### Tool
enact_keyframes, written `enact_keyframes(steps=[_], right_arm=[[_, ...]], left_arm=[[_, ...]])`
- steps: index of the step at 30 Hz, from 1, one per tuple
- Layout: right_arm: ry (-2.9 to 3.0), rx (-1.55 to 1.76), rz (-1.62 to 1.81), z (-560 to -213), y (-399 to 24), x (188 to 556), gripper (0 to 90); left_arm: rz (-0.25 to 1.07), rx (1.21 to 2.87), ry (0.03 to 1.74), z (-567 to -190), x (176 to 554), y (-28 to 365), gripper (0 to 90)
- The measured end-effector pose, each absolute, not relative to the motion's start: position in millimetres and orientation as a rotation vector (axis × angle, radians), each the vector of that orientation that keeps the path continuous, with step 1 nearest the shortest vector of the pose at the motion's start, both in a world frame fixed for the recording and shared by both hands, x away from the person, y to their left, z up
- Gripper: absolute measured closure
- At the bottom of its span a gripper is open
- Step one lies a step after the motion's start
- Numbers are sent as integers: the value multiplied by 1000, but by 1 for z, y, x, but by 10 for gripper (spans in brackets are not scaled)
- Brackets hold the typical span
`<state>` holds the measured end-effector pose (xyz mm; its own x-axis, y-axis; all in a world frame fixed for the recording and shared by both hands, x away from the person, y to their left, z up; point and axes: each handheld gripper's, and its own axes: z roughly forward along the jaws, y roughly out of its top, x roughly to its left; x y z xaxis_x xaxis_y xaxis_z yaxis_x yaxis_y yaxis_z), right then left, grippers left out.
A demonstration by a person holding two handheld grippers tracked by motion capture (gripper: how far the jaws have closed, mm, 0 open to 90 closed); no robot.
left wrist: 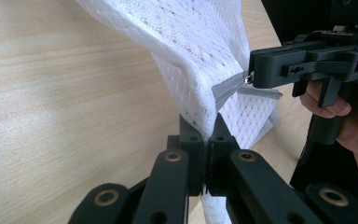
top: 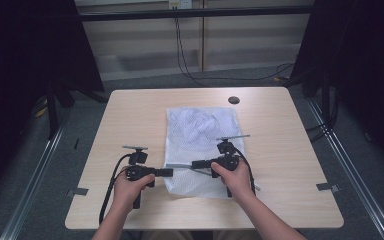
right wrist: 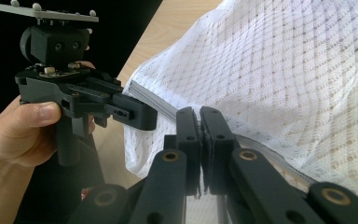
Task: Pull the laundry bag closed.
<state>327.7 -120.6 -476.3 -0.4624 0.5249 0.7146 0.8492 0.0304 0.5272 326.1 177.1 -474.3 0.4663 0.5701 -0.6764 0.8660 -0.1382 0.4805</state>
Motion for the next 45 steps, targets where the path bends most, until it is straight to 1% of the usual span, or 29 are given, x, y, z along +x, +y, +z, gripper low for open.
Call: enact_keyframes(steps=[4, 12, 45], right_arm=[[-1994, -1400, -1405, -476, -121, 327, 868], [-1994, -1400, -1396, -476, -122, 327, 868], [-2007, -1417, -1384, -480, -133, 328, 868]], left_arm=[[-408, 1843, 1201, -475, 326, 177, 883], [-434, 1825, 1217, -476, 325, 176, 883], [-426, 1832, 1227, -478, 325, 182, 883]])
